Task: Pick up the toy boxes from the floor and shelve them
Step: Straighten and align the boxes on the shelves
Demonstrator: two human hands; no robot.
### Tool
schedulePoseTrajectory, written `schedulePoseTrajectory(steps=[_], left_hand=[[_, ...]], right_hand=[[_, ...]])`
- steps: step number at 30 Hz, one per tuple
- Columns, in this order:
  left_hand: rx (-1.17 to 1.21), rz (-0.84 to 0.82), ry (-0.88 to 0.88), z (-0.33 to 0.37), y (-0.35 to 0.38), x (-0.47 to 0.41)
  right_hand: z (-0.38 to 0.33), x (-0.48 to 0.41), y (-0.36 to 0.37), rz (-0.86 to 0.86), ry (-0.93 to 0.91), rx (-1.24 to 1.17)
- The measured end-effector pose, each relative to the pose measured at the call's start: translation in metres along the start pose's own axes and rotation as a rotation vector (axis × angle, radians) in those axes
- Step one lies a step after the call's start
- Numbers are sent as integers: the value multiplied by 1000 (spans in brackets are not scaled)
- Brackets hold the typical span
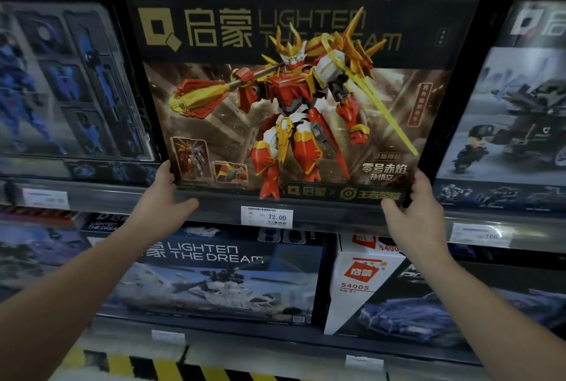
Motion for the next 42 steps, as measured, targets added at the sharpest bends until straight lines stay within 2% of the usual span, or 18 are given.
schedulePoseTrajectory(steps=[5,13,27,38,42], left_hand=[[-3,6,26,-5,3,2],[54,115,46,-3,21,2],[-101,92,71,-14,19,-5],[-37,88,165,-28,22,-7],[-11,189,157,-22,21,-2]], right_hand=[[-2,5,-3,5,7,6],[1,7,-3,-17,0,52],[8,2,16,34,3,199],[18,-1,25,121,-32,298],[19,1,24,108,-19,242]])
Point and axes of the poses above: each hand's wrist, its own x-axis away from the middle knuckle, its own y-axis out of the palm, z = x × y, the point moved 1 cm from there along -x, towards the middle knuckle, and after that the axes turned 4 degrees about -z, right-handed, at the moved point
